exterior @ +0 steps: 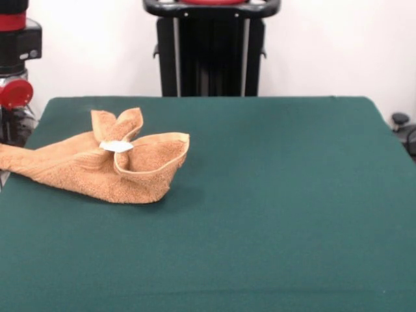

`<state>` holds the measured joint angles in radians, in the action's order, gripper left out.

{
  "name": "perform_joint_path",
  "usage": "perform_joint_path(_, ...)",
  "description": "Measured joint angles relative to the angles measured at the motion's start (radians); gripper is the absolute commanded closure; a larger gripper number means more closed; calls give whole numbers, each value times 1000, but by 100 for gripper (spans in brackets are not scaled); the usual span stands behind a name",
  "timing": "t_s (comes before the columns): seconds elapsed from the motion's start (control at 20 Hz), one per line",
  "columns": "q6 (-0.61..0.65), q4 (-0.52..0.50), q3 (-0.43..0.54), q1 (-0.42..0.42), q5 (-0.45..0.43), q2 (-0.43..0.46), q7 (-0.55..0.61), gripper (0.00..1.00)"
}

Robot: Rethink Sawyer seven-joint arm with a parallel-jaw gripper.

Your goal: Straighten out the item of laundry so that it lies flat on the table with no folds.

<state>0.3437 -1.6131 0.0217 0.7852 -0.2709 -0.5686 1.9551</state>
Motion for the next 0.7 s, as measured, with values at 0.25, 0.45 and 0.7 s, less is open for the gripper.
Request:
perform_joint_path(0.25, 0, 7, -30, -66, 55, 5, 0, 0)
perform_joint_path(0.45, 1, 10, -60, -121, 100, 13, 0, 0)
perform_joint_path(0.7, 0, 12, -89, -169, 144, 34, 0, 0)
